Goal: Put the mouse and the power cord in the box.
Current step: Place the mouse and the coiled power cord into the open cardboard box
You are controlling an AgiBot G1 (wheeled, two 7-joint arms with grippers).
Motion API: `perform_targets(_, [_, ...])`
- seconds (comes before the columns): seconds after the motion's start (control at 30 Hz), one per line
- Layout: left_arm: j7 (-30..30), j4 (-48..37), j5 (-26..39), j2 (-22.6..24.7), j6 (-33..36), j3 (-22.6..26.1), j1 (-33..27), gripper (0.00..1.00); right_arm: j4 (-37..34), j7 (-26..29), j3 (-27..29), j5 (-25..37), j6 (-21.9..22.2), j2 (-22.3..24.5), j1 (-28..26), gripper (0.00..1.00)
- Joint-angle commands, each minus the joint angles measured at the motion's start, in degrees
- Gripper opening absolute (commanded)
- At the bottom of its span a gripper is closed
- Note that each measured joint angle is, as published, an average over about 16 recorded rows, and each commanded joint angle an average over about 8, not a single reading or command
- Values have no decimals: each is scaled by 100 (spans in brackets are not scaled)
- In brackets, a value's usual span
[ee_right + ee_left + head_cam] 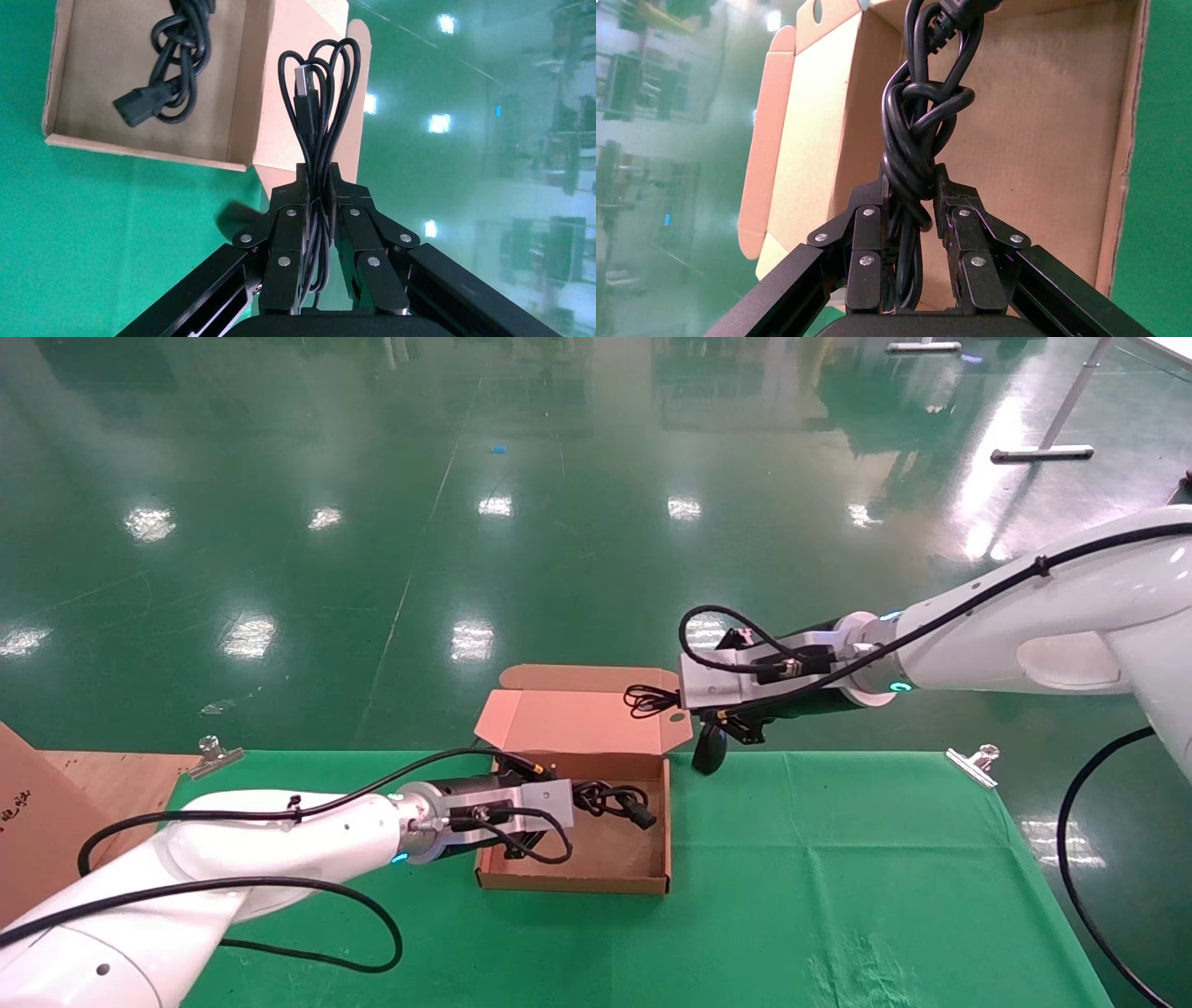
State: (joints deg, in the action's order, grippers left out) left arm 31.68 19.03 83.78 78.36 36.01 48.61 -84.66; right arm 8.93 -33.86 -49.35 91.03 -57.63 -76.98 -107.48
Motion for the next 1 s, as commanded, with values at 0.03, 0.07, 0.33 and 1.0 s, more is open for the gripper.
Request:
perform_targets(0.03, [-84, 12, -68, -4, -74, 102, 23, 92, -57, -49, -5, -16, -20, 7, -8, 0])
perform_targets(0.07, [-106, 21, -99, -6, -85, 148, 19, 99, -81, -73, -7, -22, -21, 8, -6, 0])
perform_targets(0.33, [-204, 62, -328, -12, -179, 474, -11, 100, -199, -203, 2, -96, -39, -1, -1, 0])
perform_targets(1.0, [287, -271, -1100, -316, 87, 646, -560, 100, 668, 7, -76, -528, -457, -129, 84, 0])
